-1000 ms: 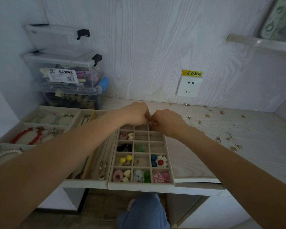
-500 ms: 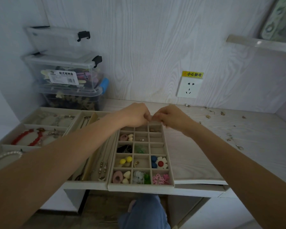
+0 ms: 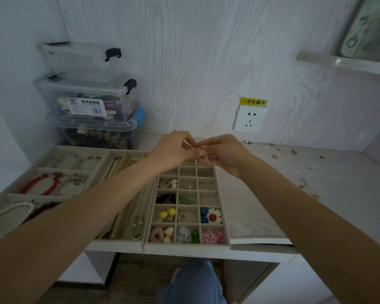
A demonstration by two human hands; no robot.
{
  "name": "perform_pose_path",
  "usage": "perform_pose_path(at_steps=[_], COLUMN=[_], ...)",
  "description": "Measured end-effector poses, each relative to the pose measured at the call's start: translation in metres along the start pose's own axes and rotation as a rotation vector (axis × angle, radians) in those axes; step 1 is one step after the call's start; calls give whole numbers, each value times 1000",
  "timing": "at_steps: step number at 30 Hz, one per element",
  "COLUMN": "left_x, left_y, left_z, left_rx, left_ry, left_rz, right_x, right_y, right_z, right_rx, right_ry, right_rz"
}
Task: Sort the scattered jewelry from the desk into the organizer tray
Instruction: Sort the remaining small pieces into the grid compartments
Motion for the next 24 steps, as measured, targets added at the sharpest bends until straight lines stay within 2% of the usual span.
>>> perform_pose_path(at_steps=[3, 6, 11, 16, 21, 24], left_x=[-2, -7, -11, -12, -8, -3], left_y=[-2, -6, -19, -29, -40, -44], left_z=[-1, 2, 9, 13, 21, 29], left_rx=[-38, -145, -134, -43, 180, 211], left_ry=[-85, -133, -153, -145, -107, -124], left_rz=[20, 21, 6, 98, 58, 41], right_x=[2, 2, 3, 10, 21, 30], right_y=[11, 18, 25, 25, 22, 24], right_z=[-3, -5, 0, 0, 3, 6], right_rx=[-19, 69, 133, -91, -356, -479], right_ry=[-20, 1, 21, -83, -209, -250], right_rz=[-50, -13, 28, -34, -73, -93])
Point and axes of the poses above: each hand's wrist, its own x-axis towards the middle knuckle, its own y-axis out of the palm, z = x × y, the point moved 1 cm from there along x, towards the middle knuckle, and after that the axes turned 14 degrees about x, right-handed, at the moved point
